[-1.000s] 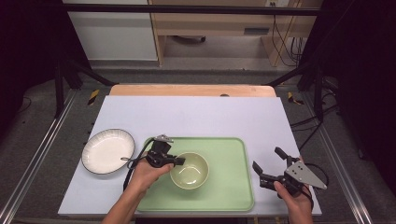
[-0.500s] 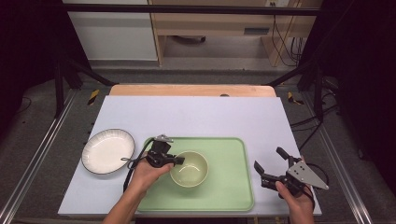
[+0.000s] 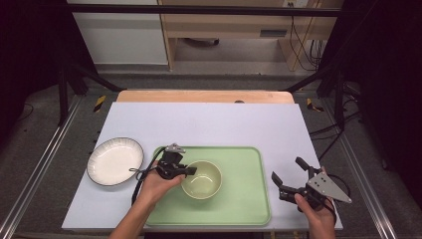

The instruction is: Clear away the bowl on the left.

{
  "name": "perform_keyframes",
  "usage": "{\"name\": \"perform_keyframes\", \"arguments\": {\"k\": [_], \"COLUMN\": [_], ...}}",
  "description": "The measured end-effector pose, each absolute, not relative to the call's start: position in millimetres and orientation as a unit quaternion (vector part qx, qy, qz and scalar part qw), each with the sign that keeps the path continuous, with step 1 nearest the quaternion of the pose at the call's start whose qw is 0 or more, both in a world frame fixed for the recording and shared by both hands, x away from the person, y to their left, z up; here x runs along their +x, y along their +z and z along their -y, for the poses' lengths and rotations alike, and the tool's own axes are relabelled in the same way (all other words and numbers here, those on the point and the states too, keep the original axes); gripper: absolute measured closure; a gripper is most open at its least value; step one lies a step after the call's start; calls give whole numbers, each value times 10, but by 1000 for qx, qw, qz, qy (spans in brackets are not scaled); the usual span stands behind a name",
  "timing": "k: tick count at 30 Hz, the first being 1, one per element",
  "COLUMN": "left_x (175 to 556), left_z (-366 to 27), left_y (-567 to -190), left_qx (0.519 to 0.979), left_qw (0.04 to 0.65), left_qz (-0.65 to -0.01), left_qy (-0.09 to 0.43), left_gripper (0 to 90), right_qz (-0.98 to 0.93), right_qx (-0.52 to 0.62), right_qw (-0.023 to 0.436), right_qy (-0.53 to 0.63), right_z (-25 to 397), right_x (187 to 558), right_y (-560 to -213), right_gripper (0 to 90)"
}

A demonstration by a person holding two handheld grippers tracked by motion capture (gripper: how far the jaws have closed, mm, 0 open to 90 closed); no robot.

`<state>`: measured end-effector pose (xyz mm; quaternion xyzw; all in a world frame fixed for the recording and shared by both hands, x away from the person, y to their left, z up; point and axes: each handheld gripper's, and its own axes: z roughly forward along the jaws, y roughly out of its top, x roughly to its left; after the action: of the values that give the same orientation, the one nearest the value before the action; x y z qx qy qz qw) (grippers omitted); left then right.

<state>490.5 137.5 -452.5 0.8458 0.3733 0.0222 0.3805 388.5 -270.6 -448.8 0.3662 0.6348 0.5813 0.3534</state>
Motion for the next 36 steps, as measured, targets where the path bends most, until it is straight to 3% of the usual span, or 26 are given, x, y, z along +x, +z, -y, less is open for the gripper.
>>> {"name": "perform_keyframes", "arguments": {"k": [9,14,15,17,20,36], "left_x": [4888,4880,4885,4876,4821,4559], "left_z": [-1487,-1544,-1548,-1570,-1605,-1728], "left_y": [-4356,-4283,-4278,-4242,-4188,-4113], "left_qx": [830,815,810,792,784,777], "left_qw": [435,468,476,499,523,551], "left_qz": [-347,-336,-339,-347,-327,-288], "left_qy": [37,51,50,56,68,102], "left_gripper": [532,325,325,174,95,86], "right_qz": [-636,-636,-636,-635,-633,-636], "right_qx": [366,366,366,369,373,371], "right_qw": [353,353,353,353,352,349], "right_qy": [580,580,580,580,580,580], "right_z": [2710,2712,2712,2717,2720,2718], "right_x": [3885,3883,3883,3886,3895,3889], "right_y": [-4490,-4490,-4490,-4493,-4504,-4498], "right_gripper": [50,49,49,49,48,46]}}
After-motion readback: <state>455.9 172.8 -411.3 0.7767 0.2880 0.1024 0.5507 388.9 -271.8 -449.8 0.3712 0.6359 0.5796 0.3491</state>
